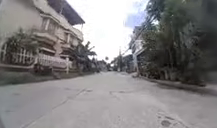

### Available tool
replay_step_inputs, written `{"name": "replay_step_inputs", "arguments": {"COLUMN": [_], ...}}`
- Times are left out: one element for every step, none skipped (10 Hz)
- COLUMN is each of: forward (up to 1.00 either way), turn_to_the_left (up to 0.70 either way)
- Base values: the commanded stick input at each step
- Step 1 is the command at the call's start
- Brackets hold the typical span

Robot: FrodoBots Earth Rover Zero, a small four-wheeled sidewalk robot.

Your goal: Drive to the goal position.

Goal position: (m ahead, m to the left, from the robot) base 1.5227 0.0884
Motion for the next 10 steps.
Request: {"name": "replay_step_inputs", "arguments": {"forward": [0.5, 0.5, 0.5, 0.5, 0.5, 0.5, 0.5, 0.5, 0.5, 0.5], "turn_to_the_left": [0.0, 0.0, 0.0, 0.0, 0.0, 0.0, 0.0, 0.0, 0.0, 0.0]}}
